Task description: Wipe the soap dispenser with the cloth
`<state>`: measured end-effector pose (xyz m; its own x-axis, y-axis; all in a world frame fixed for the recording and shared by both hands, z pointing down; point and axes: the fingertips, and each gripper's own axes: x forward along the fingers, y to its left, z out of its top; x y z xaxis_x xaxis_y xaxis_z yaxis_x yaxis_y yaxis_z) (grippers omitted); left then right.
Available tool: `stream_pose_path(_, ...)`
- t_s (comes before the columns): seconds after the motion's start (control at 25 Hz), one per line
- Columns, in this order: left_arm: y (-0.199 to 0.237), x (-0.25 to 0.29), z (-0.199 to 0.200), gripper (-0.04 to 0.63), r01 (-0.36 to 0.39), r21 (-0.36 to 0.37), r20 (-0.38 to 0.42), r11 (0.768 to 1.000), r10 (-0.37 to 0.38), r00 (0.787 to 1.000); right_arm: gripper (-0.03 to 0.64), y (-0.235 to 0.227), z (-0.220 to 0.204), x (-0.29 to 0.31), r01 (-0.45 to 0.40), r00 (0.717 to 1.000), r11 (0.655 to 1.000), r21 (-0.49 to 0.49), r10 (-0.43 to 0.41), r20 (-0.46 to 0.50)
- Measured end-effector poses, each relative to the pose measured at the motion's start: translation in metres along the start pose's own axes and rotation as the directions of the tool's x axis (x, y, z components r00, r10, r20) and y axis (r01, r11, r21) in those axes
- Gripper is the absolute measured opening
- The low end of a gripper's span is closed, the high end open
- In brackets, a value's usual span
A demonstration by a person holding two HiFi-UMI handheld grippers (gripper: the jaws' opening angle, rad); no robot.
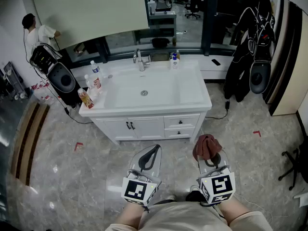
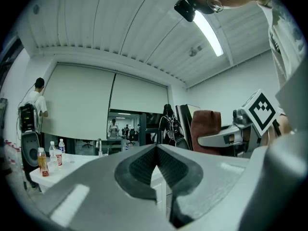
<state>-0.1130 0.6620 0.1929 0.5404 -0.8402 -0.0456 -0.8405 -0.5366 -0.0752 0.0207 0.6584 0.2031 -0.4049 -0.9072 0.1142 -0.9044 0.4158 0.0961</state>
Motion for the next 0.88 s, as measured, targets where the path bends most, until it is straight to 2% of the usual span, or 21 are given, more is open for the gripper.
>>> stream_pose_path(0.56,0.004,-0.004,0.001,0.000,-0.002,-0.007,0.002,1.000,0.002,1.000,0.078,-0.003,-0.010,-0.001,0.038,0.999,0.999,0.023,-0.038,-0.012)
stream_pose_path(0.88,0.021,0.000,-0.013,0.000,0.003,-0.043,-0.014,0.999,-0.004,1.000,0.080,0.002,-0.020,0.012,0.042,0.998,0.998,0.050,-0.040,-0.040)
